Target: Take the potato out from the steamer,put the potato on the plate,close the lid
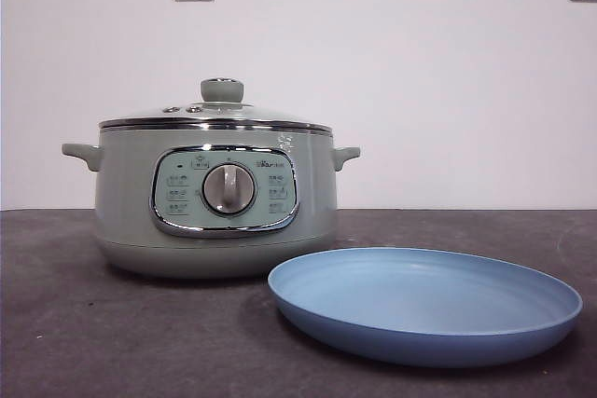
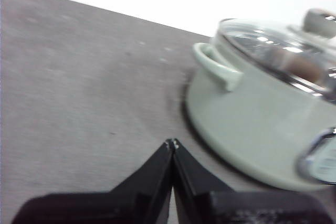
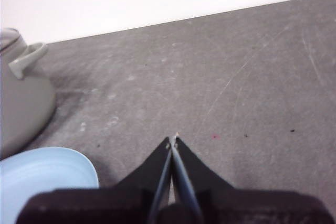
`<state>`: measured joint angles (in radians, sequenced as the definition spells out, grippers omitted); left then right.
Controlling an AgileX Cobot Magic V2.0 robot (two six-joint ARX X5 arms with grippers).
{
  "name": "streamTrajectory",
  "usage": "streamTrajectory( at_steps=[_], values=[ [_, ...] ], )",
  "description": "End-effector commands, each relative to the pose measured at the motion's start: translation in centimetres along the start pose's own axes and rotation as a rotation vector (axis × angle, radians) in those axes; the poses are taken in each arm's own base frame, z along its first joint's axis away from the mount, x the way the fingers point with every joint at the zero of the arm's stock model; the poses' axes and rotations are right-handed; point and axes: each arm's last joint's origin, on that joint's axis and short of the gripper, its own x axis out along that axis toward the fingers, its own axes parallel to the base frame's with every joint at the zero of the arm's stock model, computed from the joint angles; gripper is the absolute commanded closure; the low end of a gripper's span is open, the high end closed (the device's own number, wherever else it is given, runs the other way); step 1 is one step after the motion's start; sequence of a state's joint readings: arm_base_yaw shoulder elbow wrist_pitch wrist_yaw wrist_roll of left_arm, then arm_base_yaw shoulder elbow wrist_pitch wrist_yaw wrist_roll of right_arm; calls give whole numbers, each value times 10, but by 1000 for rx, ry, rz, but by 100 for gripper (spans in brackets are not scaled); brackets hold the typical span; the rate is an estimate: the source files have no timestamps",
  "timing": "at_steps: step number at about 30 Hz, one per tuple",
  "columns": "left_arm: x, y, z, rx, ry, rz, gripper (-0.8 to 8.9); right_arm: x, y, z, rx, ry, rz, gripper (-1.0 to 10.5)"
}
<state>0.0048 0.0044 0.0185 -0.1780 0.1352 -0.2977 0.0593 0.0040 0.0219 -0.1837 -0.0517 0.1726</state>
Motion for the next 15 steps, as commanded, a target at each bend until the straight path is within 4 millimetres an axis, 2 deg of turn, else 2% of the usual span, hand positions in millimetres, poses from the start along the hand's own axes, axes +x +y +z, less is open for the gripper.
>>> streamTrajectory(
  at_steps=[1, 5, 8, 15],
  values=[
    [1, -1, -4, -105, 30, -74, 818, 1, -1, -4, 126, 8, 1, 945],
    [-1, -6, 2, -155, 40, -161, 821, 0, 0, 1, 278, -21, 11, 958],
    [-6, -11, 15, -165, 16, -194, 821, -3, 2, 12, 387, -50, 24, 958],
    [-28, -27, 56, -142, -39, -218, 821, -16, 14, 53, 388, -75, 153, 959]
  ],
)
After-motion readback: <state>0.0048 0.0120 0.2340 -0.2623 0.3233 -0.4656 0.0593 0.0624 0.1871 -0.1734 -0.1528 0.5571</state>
